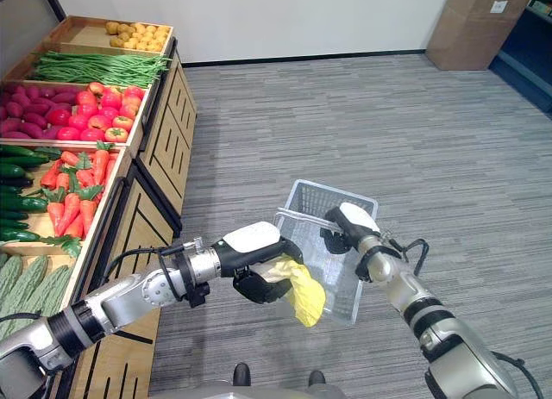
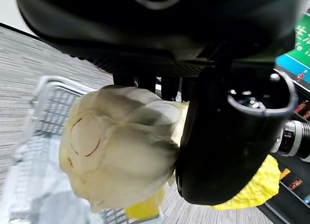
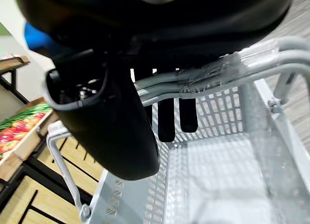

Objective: Get the vegetables into the basket

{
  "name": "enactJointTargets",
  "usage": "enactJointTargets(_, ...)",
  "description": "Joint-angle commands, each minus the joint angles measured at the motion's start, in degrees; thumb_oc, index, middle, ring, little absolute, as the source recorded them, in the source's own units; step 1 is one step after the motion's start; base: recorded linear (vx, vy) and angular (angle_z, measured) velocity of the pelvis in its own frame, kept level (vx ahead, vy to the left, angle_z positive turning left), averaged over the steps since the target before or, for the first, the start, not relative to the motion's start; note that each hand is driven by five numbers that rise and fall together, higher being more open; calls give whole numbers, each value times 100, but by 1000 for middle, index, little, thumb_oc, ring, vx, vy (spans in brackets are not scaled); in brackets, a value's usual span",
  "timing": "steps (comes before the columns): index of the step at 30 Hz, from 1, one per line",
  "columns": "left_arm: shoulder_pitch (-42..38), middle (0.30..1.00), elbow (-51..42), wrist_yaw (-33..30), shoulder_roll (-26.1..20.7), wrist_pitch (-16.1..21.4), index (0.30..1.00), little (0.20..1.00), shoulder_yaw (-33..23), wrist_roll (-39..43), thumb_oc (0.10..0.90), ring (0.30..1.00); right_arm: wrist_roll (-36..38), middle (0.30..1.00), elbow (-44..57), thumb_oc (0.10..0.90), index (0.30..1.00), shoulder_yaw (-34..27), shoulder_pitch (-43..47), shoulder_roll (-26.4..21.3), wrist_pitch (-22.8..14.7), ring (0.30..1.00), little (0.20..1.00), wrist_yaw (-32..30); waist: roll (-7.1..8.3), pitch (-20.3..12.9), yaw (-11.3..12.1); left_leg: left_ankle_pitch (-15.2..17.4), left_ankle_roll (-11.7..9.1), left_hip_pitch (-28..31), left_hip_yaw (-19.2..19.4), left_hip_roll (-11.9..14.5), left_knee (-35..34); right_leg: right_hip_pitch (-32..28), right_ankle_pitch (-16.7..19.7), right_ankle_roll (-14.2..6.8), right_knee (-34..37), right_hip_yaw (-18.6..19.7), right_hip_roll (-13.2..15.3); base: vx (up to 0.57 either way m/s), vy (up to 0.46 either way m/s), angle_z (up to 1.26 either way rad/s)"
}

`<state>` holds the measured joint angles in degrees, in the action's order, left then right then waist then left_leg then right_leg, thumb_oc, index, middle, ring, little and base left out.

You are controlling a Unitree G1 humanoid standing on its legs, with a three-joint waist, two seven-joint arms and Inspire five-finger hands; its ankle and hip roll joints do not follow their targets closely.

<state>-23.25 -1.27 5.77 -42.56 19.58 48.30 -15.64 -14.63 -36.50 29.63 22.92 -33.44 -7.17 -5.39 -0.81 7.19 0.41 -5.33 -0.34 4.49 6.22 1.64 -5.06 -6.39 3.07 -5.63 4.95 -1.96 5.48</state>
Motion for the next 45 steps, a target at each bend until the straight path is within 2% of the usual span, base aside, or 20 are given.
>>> enactJointTargets(1,-702,300,181,-348,445,313,300,300,-70,-148,400,300,465,300,838,400,300,-214,983,-29,-476,300,300,-548,201,-442,62,244,-221,-5,82,177,6,237,196,-186,-105,-148,192,4,7,-7)
enactJointTargets(10,-654,300,1044,-657,1173,92,300,300,-29,-900,400,300,670,300,1670,400,300,-257,709,272,-496,300,300,-412,203,-449,-20,274,-197,26,138,181,6,262,201,-182,-113,-86,199,3,4,-3)
enactJointTargets(16,-462,300,2164,-1013,1641,-212,300,300,-97,-1700,400,300,1047,300,2531,400,300,-286,274,419,-587,300,300,-197,221,-483,-86,286,-195,55,185,200,6,262,198,-175,-122,-41,196,-2,1,-5)
enactJointTargets(17,-394,407,2470,-1157,1732,-330,407,407,-163,-1962,476,407,1198,300,2770,400,300,-279,166,434,-618,300,300,-112,236,-494,-94,286,-198,64,200,203,6,265,193,-175,-120,-35,187,0,0,0)
enactJointTargets(18,-391,605,2485,-1172,1744,-326,605,605,-160,-1974,618,605,1202,300,2781,400,300,-281,158,428,-613,300,300,-107,233,-497,-93,286,-198,64,201,203,6,266,193,-175,-120,-34,187,0,0,0)
enactJointTargets(19,-332,1000,2721,-1288,1799,-444,1000,1000,-246,-2147,900,1000,1265,300,2891,400,300,-269,70,432,-622,300,300,-81,248,-500,-95,285,-203,60,212,213,6,268,192,-173,-114,-28,185,-19,-10,-4)
enactJointTargets(20,-326,1000,2982,-1330,1851,-534,1000,1000,-254,-2355,900,1000,1319,300,2987,400,300,-235,21,446,-611,300,300,-64,247,-496,-104,277,-207,56,222,218,6,270,200,-173,-115,-22,181,-20,-10,-3)
enactJointTargets(23,-326,1000,2997,-1343,1862,-529,1000,1000,-251,-2364,900,1000,1320,300,2993,400,300,-236,16,441,-608,300,300,-63,244,-498,-102,277,-208,57,222,218,6,269,200,-173,-114,-22,181,-4,-1,-1)
enactJointTargets(26,-206,1000,3140,-1528,1819,-665,1000,1000,-468,-2564,900,1000,1287,300,3064,400,300,-228,-120,419,-574,300,300,-40,257,-500,-85,275,-219,62,243,227,6,259,208,-173,-95,-25,173,0,0,0)
enactJointTargets(33,185,1000,2580,-1550,1622,-567,1000,1000,-837,-2171,900,1000,1257,300,2795,400,300,-396,-359,433,-511,300,300,-70,277,-508,-25,268,-229,63,201,231,6,204,198,-166,-75,-89,175,0,0,0)
enactJointTargets(35,436,1000,2027,-1486,1522,-423,1000,1000,-1072,-1584,900,1000,1084,300,2592,400,300,-517,-508,426,-462,300,300,-119,277,-505,17,255,-225,44,167,228,6,187,191,-165,-77,-132,180,-6,-3,4)
enactJointTargets(36,449,1000,2001,-1468,1505,-431,1000,1000,-1080,-1572,900,1000,1082,300,2591,400,300,-512,-510,432,-464,300,300,-121,281,-512,9,255,-225,41,163,228,6,188,191,-165,-76,-135,181,-15,-4,3)
enactJointTargets(37,742,1000,1567,-1324,1484,-319,1000,1000,-1281,-900,900,1000,875,300,2408,400,300,-642,-633,407,-419,300,300,-190,283,-497,54,244,-218,25,128,220,6,187,195,-163,-83,-157,186,-16,-4,4)
enactJointTargets(39,1062,1000,1130,-1063,1415,-219,1000,1000,-1478,-200,900,1000,724,300,2281,400,300,-803,-768,385,-403,300,300,-267,287,-489,79,236,-209,10,97,209,6,179,199,-159,-87,-180,192,-15,-3,5)
enactJointTargets(40,1075,1000,1104,-1044,1399,-229,1000,1000,-1488,-183,900,1000,723,300,2281,400,300,-800,-772,390,-405,300,300,-268,290,-493,74,236,-209,11,96,209,6,178,198,-159,-86,-182,192,-10,-4,6)
enactJointTargets(42,1488,1000,599,-842,1265,-181,1000,1000,-1732,580,900,1000,628,300,2127,400,300,-982,-956,360,-406,300,300,-314,288,-486,112,229,-199,1,55,198,6,169,205,-160,-89,-215,203,-10,-4,11)
enactJointTargets(44,2373,1000,201,-579,972,-174,1000,1000,-2221,1750,900,1000,545,300,1740,400,300,-1274,-1344,353,-403,300,300,-336,283,-470,184,269,-193,10,-19,178,6,104,166,-178,-55,-291,219,18,-2,17)
enactJointTargets(45,2714,1000,358,-489,890,-209,1000,1000,-2462,1917,900,1000,431,300,1378,400,300,-1407,-1506,363,-383,300,300,-348,278,-459,229,259,-191,1,-50,165,6,97,168,-185,-54,-322,226,28,1,19)
